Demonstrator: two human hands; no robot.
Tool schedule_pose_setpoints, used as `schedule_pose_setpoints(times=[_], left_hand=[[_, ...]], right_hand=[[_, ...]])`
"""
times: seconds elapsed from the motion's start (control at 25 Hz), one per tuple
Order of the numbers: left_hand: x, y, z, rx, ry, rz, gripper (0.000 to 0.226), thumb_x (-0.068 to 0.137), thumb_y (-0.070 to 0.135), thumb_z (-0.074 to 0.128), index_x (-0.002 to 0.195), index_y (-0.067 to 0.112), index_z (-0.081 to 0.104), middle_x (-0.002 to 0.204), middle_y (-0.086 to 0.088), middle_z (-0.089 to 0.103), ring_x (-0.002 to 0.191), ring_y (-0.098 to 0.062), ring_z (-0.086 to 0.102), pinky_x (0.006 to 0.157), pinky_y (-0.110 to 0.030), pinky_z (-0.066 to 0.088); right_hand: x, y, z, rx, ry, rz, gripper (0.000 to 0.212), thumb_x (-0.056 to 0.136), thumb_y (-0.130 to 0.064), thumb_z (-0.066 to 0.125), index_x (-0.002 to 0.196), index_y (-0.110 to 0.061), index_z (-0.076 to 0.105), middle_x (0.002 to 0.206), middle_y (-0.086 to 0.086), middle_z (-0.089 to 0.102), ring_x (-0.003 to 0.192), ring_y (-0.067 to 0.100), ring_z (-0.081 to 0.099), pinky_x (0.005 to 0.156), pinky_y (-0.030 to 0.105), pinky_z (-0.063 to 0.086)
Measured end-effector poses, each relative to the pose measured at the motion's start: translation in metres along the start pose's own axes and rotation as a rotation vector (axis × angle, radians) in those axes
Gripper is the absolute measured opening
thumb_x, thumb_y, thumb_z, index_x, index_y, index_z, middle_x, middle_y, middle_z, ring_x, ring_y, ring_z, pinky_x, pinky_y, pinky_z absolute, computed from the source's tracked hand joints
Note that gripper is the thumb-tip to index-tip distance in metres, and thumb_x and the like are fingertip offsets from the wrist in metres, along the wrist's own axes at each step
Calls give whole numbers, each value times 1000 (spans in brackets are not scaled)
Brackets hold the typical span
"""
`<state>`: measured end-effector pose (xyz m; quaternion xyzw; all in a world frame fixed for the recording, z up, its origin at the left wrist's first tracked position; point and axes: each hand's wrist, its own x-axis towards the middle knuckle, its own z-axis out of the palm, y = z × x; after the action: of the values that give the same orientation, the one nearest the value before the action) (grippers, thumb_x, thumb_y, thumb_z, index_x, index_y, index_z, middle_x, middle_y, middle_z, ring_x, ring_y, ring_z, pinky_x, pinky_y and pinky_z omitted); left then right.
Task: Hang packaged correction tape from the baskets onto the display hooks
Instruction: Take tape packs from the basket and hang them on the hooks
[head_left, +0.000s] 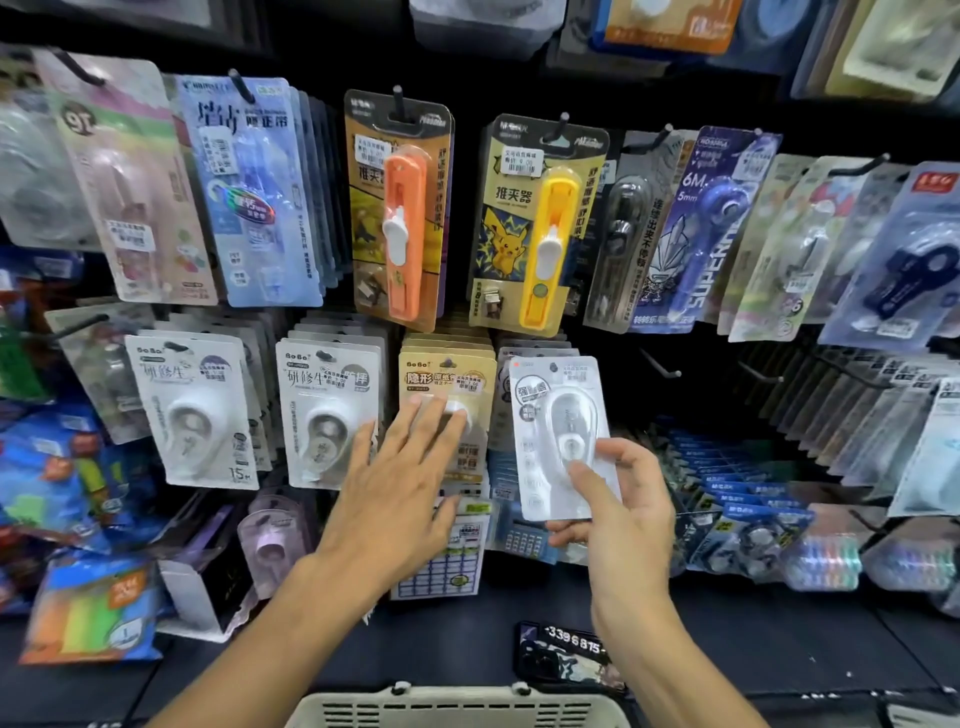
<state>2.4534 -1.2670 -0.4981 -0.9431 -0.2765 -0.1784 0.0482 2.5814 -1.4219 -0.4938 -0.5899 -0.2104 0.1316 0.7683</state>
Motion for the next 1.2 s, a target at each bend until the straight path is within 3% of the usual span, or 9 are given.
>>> schedule_pose_setpoints(times=[0.2,0.32,0.4,0.48,0.6,0.76,0.96,1.08,1.2], left_hand=[[-2,-3,2,-3,-19,-13,84,98,50,39,158,31,-18,159,7,-35,147,-15,-33,122,-52,-10],[-2,0,2,10,-20,11,84,100,48,38,157,30,-22,162,5,-35,150,-18,-31,123,-53,-11],[-3,1,2,26,-34,25,85,101,47,36,155,30,-27,161,5,-39,149,-19,-34,124,-54,-11],[-1,3,2,35,-35,26,86,101,48,36,154,29,-30,160,6,-40,147,-18,-37,124,-54,-12],[0,3,3,45,-11,32,86,101,47,36,156,27,-28,161,6,-38,148,-18,-36,121,-52,-15],[2,2,5,48,-8,21,86,100,48,37,156,28,-25,161,6,-36,150,-18,-33,118,-48,-17],[-1,-2,6,30,-13,24,89,98,47,43,156,30,-23,159,8,-37,150,-16,-30,118,-46,-17],[-14,-3,-2,47,-43,-1,89,98,47,41,157,29,-23,160,7,-36,154,-18,-23,124,-49,-11],[-51,-1,-5,42,-132,-13,88,98,47,44,160,27,-15,168,5,-22,156,-20,-14,124,-50,-9]], right_hand=[[13,15,1,-146,-75,49,22,97,-28,65,95,-49,59,129,-13,55,81,27,74,70,33,61],[22,31,-8,-859,-3,-493,32,104,-29,49,134,-37,50,149,-4,42,132,20,47,104,30,40],[33,44,-13,-1307,-139,-857,54,93,-15,58,146,-16,49,159,4,38,145,30,35,112,42,28],[47,47,-12,-1564,-326,-964,72,84,-15,68,152,-14,43,164,2,29,150,34,28,116,49,21],[66,40,-1,-1669,-374,-969,83,78,-21,73,153,-15,40,163,-2,31,142,34,40,110,50,38],[74,33,22,-1524,-201,-891,79,78,-13,66,152,-14,41,160,2,38,126,34,49,95,48,41],[83,28,14,-1533,-336,-789,85,88,-10,56,161,-20,13,169,-1,8,149,34,24,110,49,37],[64,29,-3,-1518,-333,-791,82,89,-12,58,161,-18,18,169,3,12,150,34,26,111,49,37],[24,68,-34,-1491,-397,-557,70,97,-17,53,160,-18,21,169,3,11,151,30,22,114,49,34]])
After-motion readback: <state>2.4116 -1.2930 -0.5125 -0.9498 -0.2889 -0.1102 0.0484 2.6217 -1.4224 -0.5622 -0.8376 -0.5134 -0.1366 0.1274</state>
